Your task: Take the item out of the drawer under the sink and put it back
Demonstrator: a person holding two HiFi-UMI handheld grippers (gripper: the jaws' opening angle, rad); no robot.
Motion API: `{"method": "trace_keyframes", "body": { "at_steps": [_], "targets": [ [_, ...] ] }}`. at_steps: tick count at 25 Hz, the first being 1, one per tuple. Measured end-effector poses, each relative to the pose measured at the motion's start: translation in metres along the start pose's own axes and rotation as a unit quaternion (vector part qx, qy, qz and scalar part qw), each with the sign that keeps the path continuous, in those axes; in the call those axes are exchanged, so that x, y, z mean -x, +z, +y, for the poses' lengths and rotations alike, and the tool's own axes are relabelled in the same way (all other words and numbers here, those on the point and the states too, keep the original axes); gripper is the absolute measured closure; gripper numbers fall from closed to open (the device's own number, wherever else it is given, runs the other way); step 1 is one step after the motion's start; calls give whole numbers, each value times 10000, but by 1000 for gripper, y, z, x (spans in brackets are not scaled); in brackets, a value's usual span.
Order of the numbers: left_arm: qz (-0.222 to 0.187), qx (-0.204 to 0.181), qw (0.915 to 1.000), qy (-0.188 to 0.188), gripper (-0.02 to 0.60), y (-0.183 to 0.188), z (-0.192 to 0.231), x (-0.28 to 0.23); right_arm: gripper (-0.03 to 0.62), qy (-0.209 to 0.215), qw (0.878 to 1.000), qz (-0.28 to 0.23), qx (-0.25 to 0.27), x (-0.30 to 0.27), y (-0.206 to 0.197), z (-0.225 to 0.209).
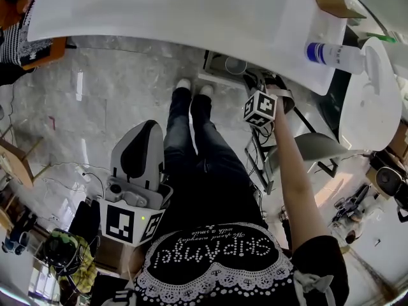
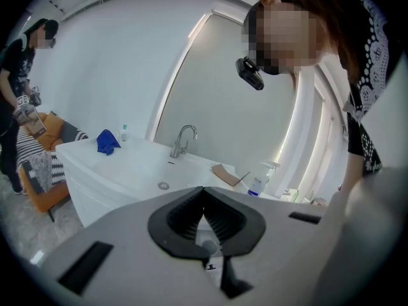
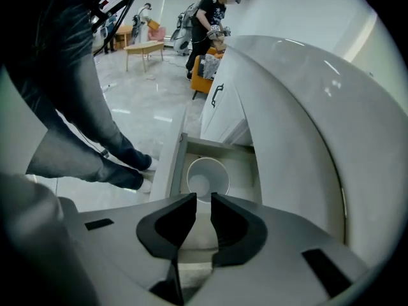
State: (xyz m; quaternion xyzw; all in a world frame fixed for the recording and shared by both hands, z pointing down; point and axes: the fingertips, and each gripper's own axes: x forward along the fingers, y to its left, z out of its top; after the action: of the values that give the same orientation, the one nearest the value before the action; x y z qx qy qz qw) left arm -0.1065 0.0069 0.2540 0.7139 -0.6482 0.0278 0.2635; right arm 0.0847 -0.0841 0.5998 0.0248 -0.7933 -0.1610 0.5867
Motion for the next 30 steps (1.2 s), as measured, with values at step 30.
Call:
{"method": "trace_keyframes", "body": {
  "at_steps": [30],
  "targets": [
    [174,258,9994,171,577,-9,6,-20,519,-237,9738,-11,2260,-28,2,3]
  ]
}}
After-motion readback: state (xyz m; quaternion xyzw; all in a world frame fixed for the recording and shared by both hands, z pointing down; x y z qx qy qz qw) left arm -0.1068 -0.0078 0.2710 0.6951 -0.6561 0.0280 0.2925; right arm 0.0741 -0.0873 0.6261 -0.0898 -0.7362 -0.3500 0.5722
